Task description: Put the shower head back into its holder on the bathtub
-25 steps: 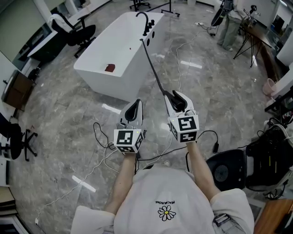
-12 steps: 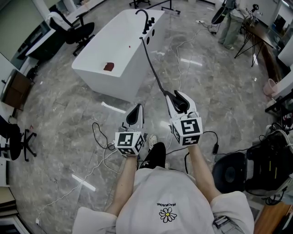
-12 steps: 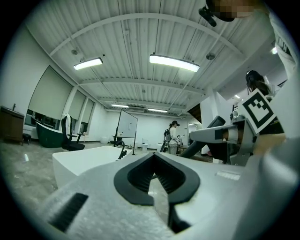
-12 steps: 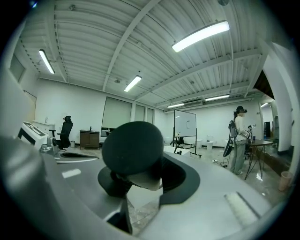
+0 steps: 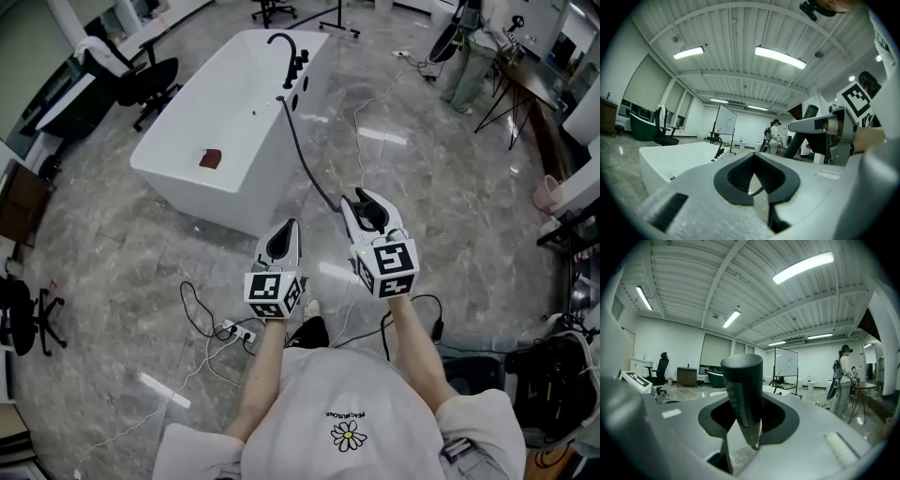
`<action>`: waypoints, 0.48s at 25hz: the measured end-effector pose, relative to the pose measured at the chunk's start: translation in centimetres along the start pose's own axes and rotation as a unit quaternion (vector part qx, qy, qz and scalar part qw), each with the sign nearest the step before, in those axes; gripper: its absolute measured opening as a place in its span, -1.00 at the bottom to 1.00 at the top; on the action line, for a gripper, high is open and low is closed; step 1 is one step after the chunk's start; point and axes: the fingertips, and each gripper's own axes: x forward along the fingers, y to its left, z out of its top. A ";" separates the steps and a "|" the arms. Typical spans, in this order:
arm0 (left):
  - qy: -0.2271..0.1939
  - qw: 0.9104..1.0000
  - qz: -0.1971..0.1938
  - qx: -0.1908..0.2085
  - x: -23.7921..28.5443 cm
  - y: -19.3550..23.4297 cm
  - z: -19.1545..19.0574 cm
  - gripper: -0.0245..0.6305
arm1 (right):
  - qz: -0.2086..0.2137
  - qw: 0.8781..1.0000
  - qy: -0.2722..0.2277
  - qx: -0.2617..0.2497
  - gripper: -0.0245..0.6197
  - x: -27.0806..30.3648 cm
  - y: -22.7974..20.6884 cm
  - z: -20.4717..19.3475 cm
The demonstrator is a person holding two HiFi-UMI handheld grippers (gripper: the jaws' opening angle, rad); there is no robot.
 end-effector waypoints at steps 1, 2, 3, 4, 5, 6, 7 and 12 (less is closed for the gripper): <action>0.000 1.000 0.003 -0.001 1.3 1.2 0.4 -0.93 | 0.001 1.000 -0.001 -0.002 -0.55 1.7 -0.5 0.6; 0.001 1.000 0.006 -0.003 2.5 2.5 0.6 -0.93 | 0.002 1.000 -0.003 -0.004 -0.55 3.4 -0.9 1.1; 0.002 1.000 0.008 -0.006 3.7 3.7 0.8 -0.93 | 0.002 1.000 -0.006 -0.007 -0.55 5.0 -1.3 1.6; 0.001 1.000 0.009 -0.008 4.8 4.9 1.1 -0.93 | 0.001 1.000 -0.009 -0.009 -0.55 6.7 -1.6 2.1; 0.001 1.000 0.009 -0.008 6.0 6.1 1.4 -0.93 | -0.001 1.000 -0.011 -0.011 -0.55 8.2 -2.1 2.6; 0.000 1.000 0.008 -0.007 7.2 7.3 1.9 -0.93 | -0.004 1.000 -0.012 -0.012 -0.55 9.7 -2.5 3.0; 0.000 1.000 0.006 -0.005 8.2 8.2 2.3 -0.93 | -0.007 1.000 -0.011 -0.011 -0.55 11.1 -2.9 3.1; 0.007 1.000 0.000 0.009 12.9 11.9 3.3 -0.93 | -0.007 1.000 0.000 0.012 -0.55 16.8 -4.3 2.5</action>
